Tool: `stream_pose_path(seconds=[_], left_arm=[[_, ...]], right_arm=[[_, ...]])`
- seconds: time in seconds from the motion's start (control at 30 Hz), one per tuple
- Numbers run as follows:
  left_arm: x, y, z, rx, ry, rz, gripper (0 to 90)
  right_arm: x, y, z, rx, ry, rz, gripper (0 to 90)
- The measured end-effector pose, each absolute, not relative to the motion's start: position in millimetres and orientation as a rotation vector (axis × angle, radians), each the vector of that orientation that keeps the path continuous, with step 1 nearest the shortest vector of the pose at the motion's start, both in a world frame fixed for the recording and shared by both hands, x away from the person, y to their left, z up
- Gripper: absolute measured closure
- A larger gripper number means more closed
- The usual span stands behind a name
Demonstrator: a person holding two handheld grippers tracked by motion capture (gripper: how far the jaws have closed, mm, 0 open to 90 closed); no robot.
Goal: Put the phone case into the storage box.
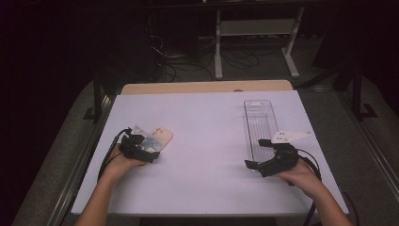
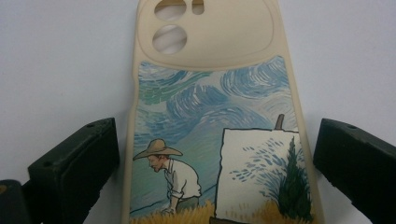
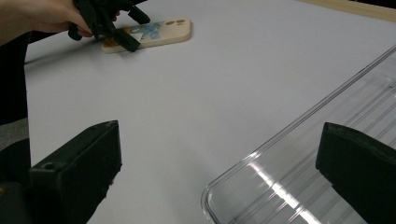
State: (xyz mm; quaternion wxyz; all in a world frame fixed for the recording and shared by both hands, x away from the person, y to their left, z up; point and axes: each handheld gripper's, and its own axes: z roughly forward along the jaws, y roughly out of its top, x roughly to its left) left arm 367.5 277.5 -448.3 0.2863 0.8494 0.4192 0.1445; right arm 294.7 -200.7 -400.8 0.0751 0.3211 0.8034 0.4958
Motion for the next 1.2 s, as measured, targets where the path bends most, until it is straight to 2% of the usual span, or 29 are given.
stream_pose_path(seconds=[0.77, 1.2], left_arm=[[363.6, 279.6, -447.0, 2.268, 1.071, 0.416, 9.3], [362.8, 279.8, -447.6, 2.249, 1.085, 0.401, 10.4]], right_arm=[[294.5, -200.9, -400.7, 0.967, 2.409, 1.490, 0.0], [294.8, -200.7, -400.8, 0.965, 2.409, 1.487, 0.0]])
